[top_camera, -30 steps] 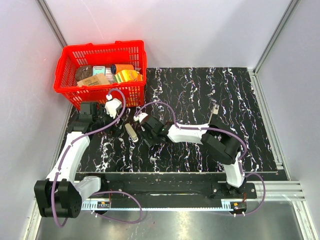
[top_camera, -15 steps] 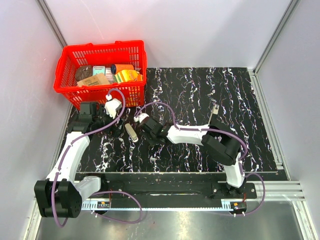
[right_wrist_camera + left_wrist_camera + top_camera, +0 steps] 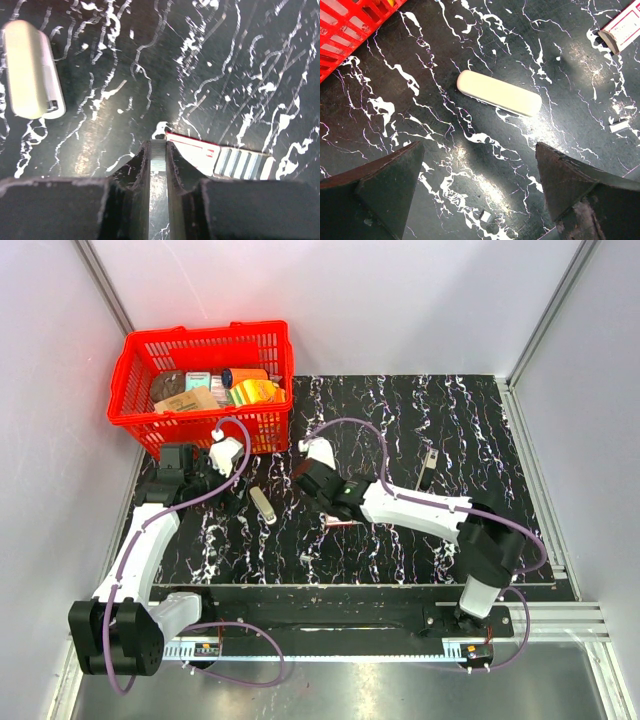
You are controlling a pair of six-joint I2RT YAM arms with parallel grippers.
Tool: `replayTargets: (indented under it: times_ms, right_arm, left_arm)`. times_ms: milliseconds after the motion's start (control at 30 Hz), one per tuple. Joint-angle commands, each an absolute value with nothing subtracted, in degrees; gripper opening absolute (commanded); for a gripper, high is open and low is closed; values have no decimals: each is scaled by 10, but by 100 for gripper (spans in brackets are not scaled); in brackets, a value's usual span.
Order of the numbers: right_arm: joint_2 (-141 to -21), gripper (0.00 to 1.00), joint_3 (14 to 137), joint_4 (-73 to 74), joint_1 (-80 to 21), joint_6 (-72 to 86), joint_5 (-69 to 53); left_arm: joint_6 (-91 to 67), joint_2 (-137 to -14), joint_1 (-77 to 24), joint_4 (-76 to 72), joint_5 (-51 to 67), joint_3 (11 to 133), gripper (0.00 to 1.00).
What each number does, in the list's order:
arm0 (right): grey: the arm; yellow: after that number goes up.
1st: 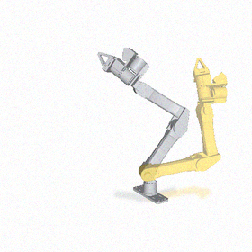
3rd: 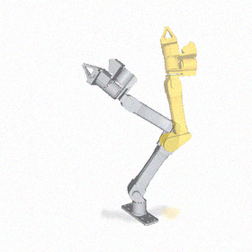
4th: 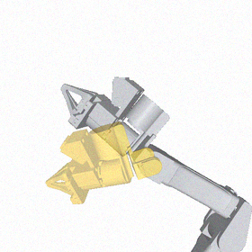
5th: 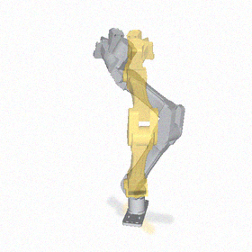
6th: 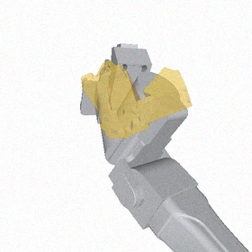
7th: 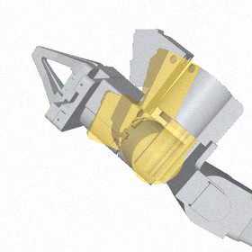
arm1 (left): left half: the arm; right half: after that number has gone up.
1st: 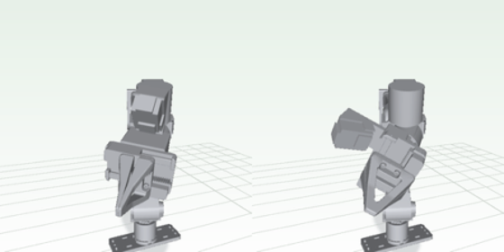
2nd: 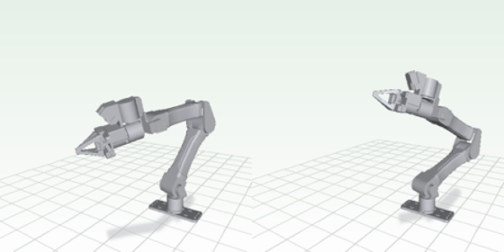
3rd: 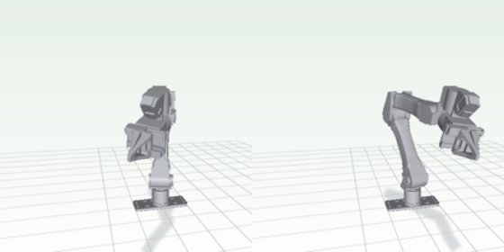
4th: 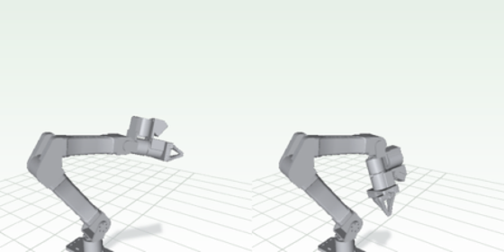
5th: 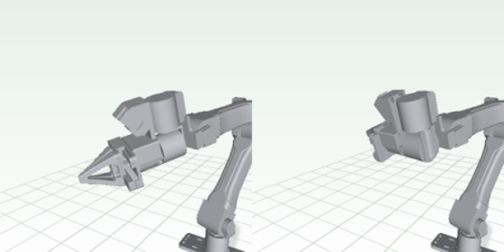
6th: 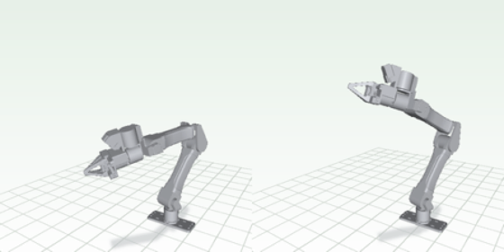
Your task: Unload the staples from the stapler
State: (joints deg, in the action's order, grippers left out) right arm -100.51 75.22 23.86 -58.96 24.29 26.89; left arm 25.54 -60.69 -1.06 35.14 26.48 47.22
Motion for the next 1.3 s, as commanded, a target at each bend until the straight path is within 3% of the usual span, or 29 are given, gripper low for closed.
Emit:
replayTargets:
  times_ms: [0, 667, 1267]
  right_arm:
    - [-984, 8, 708, 289, -569, 338, 309]
    - [-966, 10, 606, 265, -508, 381, 272]
    - [-975, 12, 610, 243, -504, 366, 259]
  left_arm:
    - [254, -590, -7, 347, 287, 492, 99]
    - [257, -599, -7, 348, 293, 493, 99]
    - [256, -607, -7, 348, 296, 495, 99]
